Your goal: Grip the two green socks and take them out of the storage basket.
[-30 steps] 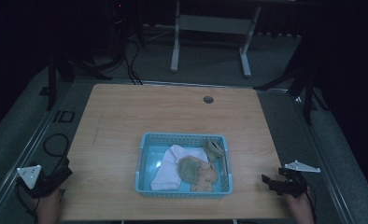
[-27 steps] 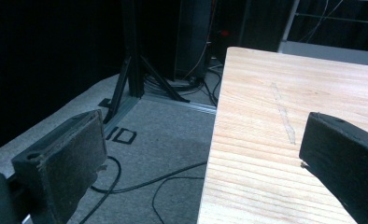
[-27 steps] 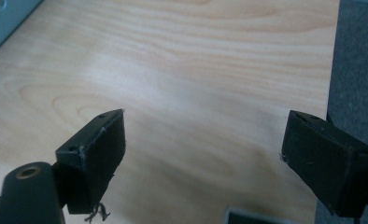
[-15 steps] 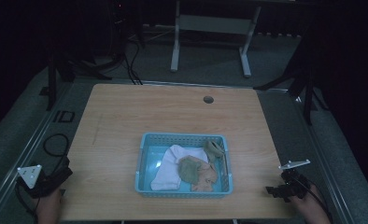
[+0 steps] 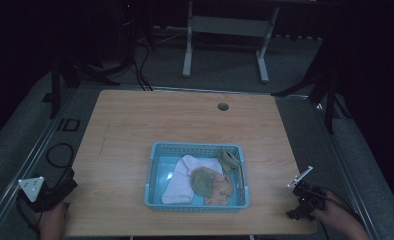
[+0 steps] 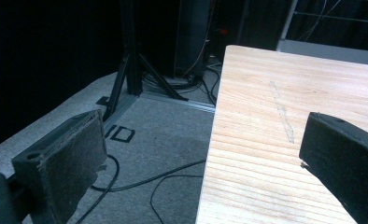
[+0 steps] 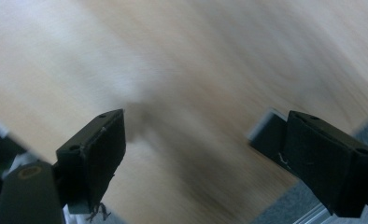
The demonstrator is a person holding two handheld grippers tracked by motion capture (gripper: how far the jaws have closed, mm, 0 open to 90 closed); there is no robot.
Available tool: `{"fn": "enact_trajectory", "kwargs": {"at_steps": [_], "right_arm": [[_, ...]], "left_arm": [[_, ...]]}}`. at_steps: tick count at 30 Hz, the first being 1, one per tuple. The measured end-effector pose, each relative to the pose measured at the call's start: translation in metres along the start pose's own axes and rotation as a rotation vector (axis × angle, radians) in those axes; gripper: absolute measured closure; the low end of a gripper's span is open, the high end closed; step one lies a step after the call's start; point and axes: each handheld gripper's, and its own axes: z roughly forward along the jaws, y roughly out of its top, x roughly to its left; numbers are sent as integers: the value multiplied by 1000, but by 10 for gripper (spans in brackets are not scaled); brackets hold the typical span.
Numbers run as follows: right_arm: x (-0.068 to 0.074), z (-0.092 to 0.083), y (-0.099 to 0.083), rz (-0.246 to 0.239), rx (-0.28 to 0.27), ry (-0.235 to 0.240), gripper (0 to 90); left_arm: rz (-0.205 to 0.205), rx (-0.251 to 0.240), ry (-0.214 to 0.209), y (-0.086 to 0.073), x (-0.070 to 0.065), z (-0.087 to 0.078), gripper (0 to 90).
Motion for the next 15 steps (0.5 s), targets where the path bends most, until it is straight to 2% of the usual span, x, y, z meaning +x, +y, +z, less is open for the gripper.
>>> {"fn": "enact_trajectory", "kwargs": {"at_steps": [5, 7, 10, 11, 14, 15], "right_arm": [[8, 0, 12, -135, 66, 39, 138], [10, 1, 17, -168, 95, 54, 138], [14, 1, 22, -243, 111, 61, 139], [14, 1, 22, -243, 111, 61, 139], [19, 1, 27, -323, 117, 76, 139], [20, 1, 28, -346, 115, 66, 139]], "left_arm": [[-2, 1, -6, 0, 0, 0, 7], [-4, 3, -7, 0, 0, 0, 7], [-5, 4, -9, 0, 1, 0, 7], [-5, 4, -9, 0, 1, 0, 7], [-6, 4, -14, 0, 1, 0, 7], [-7, 4, -15, 0, 1, 0, 7]]}}
